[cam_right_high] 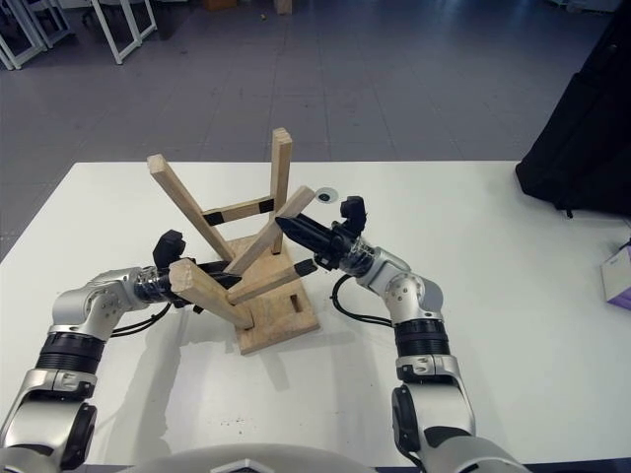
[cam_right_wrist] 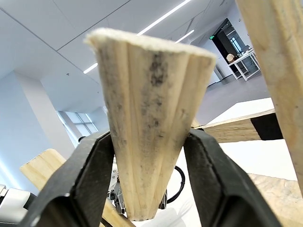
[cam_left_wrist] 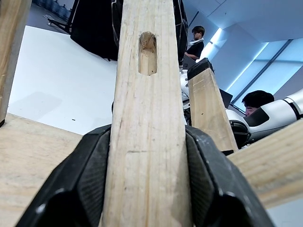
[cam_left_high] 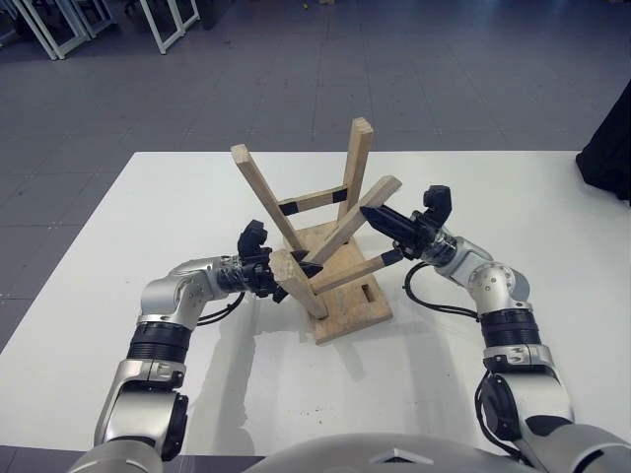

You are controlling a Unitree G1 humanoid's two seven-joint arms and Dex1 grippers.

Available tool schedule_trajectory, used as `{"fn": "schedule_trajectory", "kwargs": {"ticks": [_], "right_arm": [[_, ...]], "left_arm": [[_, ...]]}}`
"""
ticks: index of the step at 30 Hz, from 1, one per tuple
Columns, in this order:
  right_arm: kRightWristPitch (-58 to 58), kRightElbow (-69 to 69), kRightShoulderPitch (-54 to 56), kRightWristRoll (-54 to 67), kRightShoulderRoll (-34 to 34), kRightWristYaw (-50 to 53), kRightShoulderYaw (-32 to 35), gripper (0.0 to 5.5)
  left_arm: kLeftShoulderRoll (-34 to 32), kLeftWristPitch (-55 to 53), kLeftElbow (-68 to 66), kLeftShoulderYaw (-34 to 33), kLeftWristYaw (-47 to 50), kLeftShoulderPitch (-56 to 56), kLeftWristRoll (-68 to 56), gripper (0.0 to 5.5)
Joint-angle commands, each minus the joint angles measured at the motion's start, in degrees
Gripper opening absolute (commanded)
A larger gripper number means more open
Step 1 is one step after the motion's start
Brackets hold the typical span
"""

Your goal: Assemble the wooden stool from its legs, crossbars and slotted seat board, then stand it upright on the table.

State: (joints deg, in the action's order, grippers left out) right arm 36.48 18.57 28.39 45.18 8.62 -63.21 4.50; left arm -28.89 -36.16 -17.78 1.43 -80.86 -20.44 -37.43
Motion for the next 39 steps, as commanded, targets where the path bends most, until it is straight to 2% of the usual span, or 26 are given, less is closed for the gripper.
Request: {"fn": "schedule_trajectory", "kwargs": {"ticks": [1, 8, 13, 14, 15, 21, 24, 29, 34, 39], "right_arm": [[0.7, -0.1, 2.0, 0.0, -0.8, 0.0, 0.0, 2.09], [1.0, 0.5, 2.9, -0.6, -0.6, -1.6, -0.6, 2.09], [-0.6, 0.5, 2.7, -0.9, -0.7, -1.5, 0.3, 2.04], [-1.0, 0.5, 2.7, -0.9, -0.7, -1.3, 0.5, 2.04], [-1.2, 0.5, 2.7, -0.9, -0.7, -1.3, 0.7, 2.04], [-3.3, -0.7, 2.5, -1.2, 0.5, -0.5, 2.2, 2.03], [-5.8, -2.2, 1.5, -2.5, 4.2, -0.6, 4.0, 2.03], [-5.3, -5.8, -0.2, -4.1, 14.2, -3.7, 5.6, 2.03], [-3.2, -7.7, 0.0, -7.1, 24.1, -10.5, 2.0, 2.03], [-1.7, -10.9, -0.8, -7.5, 28.2, -14.8, -0.8, 2.03]], "left_arm": [[-2.1, -1.5, 0.5, 1.2, -2.7, -0.2, 0.7, 2.04], [-2.5, -2.0, -1.8, 1.6, -3.7, -1.5, 1.3, 2.04], [-1.4, -1.3, -4.1, 0.7, -0.8, -2.3, 2.2, 2.04], [-1.3, -1.5, -4.2, 0.4, -0.6, -2.4, 2.0, 2.41], [-1.2, -1.7, -4.2, 0.2, -0.5, -2.5, 1.9, 2.45], [-1.1, -1.8, -5.0, -0.8, 1.2, -2.6, 2.2, 3.48], [-2.0, -1.3, -4.2, -1.6, 1.7, -1.3, 2.6, 3.91], [-2.7, -0.8, -1.7, -3.0, 2.5, 3.1, 2.7, 4.67], [-1.8, -0.3, 2.4, -5.9, 5.8, 8.4, 1.8, 4.71], [-1.1, -0.3, 5.7, -7.5, 8.3, 12.0, 1.0, 4.71]]}}
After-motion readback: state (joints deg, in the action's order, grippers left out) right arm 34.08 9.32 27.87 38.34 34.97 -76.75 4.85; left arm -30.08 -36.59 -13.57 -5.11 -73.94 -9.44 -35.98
